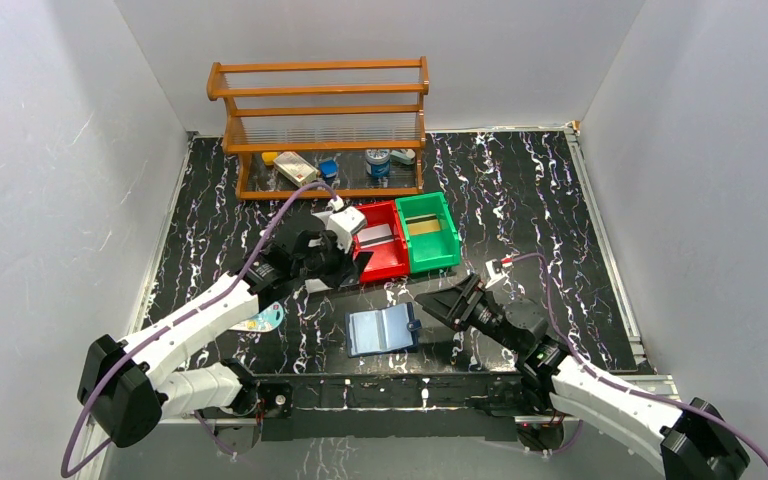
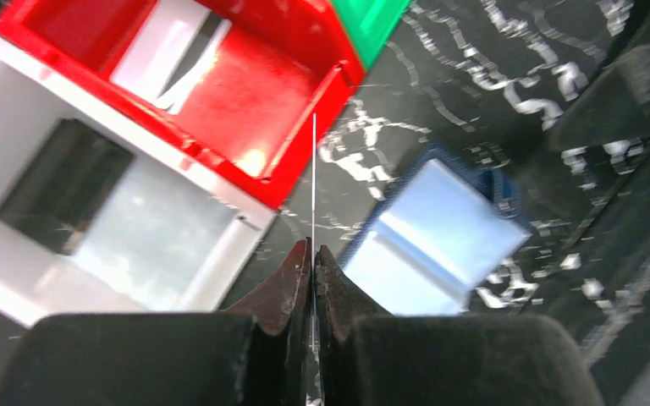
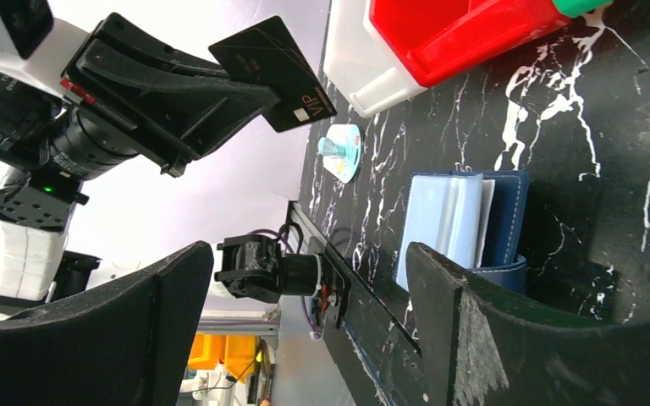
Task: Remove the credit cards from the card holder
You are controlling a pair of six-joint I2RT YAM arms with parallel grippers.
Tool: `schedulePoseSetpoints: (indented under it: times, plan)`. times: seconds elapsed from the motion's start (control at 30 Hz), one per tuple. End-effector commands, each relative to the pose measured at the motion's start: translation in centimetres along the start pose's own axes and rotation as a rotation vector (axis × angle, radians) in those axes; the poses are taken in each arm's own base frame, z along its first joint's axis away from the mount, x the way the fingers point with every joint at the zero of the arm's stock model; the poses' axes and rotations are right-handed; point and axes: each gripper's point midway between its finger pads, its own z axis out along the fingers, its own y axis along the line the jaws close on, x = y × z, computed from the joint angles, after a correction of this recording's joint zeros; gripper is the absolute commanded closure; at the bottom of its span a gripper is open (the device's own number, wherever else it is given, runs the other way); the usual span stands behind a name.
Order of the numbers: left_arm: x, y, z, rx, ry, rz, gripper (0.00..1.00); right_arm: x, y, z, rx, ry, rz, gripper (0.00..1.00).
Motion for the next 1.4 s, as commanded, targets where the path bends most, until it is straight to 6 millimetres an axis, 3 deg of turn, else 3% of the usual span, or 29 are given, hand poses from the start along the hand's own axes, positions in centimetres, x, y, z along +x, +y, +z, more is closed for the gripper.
schedulePoseSetpoints:
  times: [0.0,0.17,0.47,0.6,0.83,1.1,1.37]
  plan:
    - [-1.1,3.2,-1.5,-0.138,-0.002,0.279,1.0,-0.1,-1.2,0.0,0.022,-0.018,-0.022,0.07]
    - [-1.5,4.9,-1.9,-0.186,0.022,0.524,1.0,0.0,-1.5,0.0,0.033,-0.015,-0.022,0.07]
    - [-1.7,10.5,-1.2,-0.399,0.218,0.806,1.0,-0.6,-1.3,0.1,0.04,-0.038,-0.044,0.05]
    - [-2.7,11.7,-0.3,-0.428,0.252,0.85,1.0,-0.6,-1.2,0.1,0.039,-0.039,-0.047,0.05]
    - [-1.4,13.8,1.9,-0.436,0.389,0.873,1.0,-0.5,-1.2,-0.1,0.039,-0.037,-0.037,0.05]
    - [-0.4,16.4,3.0,-0.483,0.433,0.863,1.0,-0.7,-1.4,-0.3,0.049,-0.052,-0.035,0.04]
    - [0.8,17.0,4.4,-0.442,0.428,0.903,1.0,-0.9,-1.5,-0.3,0.053,-0.059,-0.036,0.04]
